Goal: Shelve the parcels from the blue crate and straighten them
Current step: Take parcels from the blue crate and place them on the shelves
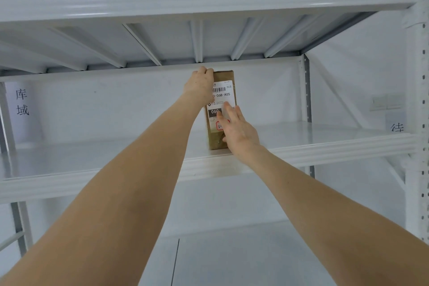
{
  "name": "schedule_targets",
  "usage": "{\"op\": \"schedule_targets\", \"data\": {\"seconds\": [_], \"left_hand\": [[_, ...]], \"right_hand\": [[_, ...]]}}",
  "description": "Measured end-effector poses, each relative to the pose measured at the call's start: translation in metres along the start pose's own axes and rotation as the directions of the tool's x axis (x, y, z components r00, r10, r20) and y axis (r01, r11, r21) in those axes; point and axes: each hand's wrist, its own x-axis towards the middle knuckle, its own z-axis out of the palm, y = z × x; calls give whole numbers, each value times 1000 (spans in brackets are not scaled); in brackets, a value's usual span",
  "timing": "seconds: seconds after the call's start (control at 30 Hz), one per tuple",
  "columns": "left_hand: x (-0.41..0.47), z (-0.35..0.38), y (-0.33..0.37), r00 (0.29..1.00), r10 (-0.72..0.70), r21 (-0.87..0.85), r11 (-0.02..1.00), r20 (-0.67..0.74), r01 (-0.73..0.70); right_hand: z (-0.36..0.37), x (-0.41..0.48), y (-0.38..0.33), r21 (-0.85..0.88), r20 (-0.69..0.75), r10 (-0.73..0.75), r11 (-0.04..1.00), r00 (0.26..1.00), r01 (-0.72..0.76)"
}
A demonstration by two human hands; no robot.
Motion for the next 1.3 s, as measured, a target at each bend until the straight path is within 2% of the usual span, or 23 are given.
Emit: {"op": "schedule_targets", "data": {"seconds": [0.43, 0.6, 0.87, 1.1, 1.3], "left_hand": [[-38, -11, 10, 1000, 11, 103, 995, -20, -9], [-80, -11, 26, 998, -47, 134, 990, 35, 42], [-182, 4, 78, 990, -124, 65, 991, 70, 119], [-288, 72, 120, 943, -144, 33, 990, 299, 140], [-378, 155, 150, 827, -138, 2, 987, 546, 163]], "right_hand": [[-8, -21, 1, 31, -1, 32, 999, 999, -32], [-25, -54, 2, 56, -22, 13, 998, 1000, -12], [-28, -142, 17, 34, 34, -5, 999, 999, 4], [20, -254, 45, 70, 235, 9, 997, 972, -26], [88, -343, 67, 65, 450, 61, 993, 891, -100]]}}
